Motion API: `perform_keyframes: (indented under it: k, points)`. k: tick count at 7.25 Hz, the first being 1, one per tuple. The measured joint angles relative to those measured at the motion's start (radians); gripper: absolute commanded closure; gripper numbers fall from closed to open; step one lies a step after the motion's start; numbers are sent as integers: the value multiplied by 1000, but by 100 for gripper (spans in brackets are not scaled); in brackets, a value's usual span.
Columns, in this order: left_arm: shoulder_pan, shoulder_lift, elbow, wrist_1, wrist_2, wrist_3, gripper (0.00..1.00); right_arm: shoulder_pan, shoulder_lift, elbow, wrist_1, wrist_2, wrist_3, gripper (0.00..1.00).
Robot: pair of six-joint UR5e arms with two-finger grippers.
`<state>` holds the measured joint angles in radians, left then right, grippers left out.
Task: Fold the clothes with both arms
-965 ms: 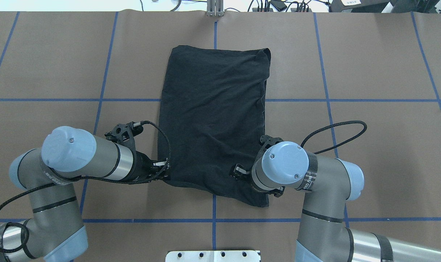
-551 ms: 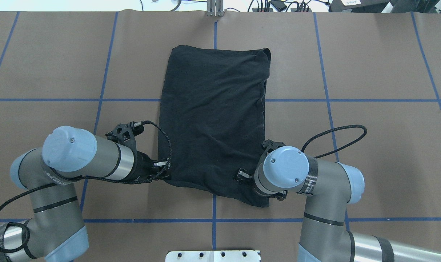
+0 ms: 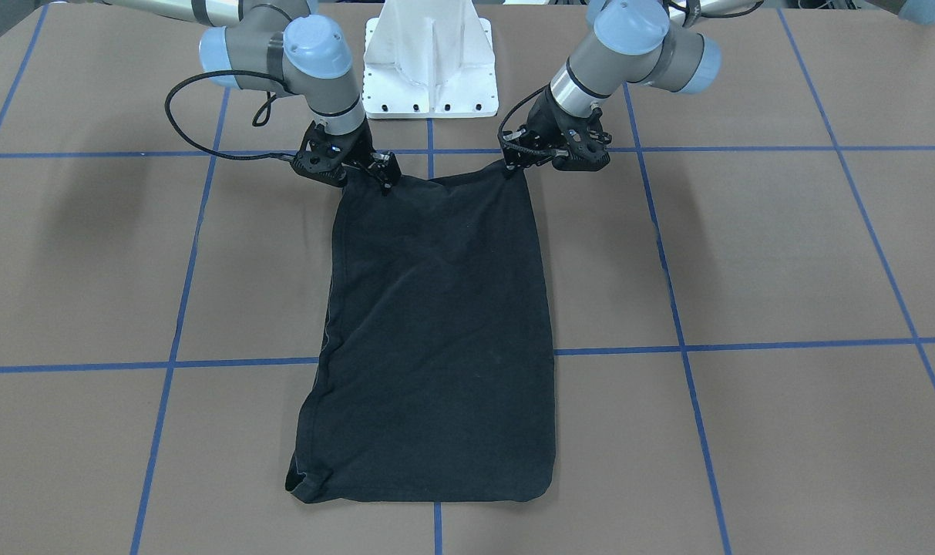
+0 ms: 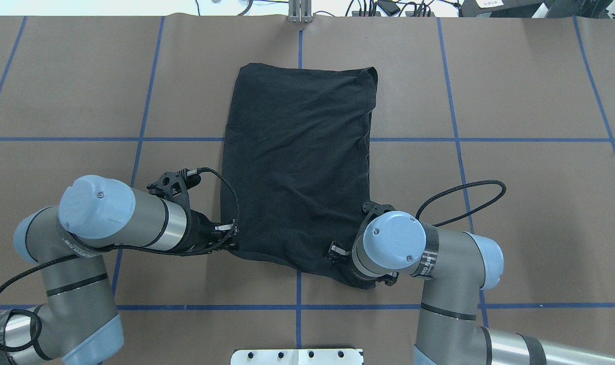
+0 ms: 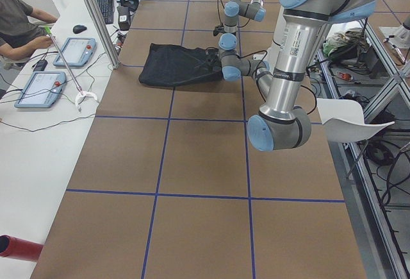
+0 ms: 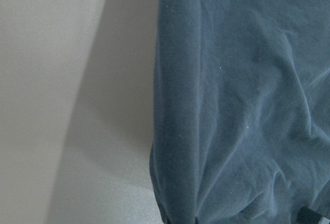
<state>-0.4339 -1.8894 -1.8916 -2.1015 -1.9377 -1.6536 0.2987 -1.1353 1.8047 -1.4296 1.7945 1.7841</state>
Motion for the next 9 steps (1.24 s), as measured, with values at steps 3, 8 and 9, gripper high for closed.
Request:
perform_keyframes:
  k: [3,8,9]
  points:
    - [-3,0,-1,0,-1,0,100,-5,3,-3,0,-4,4,71]
    - [-6,0,-1,0,-1,0,100,-12,11,-5,3,-10,12,100]
    - [-6,0,-1,0,-1,0,100,-12,12,-4,3,-9,12,100]
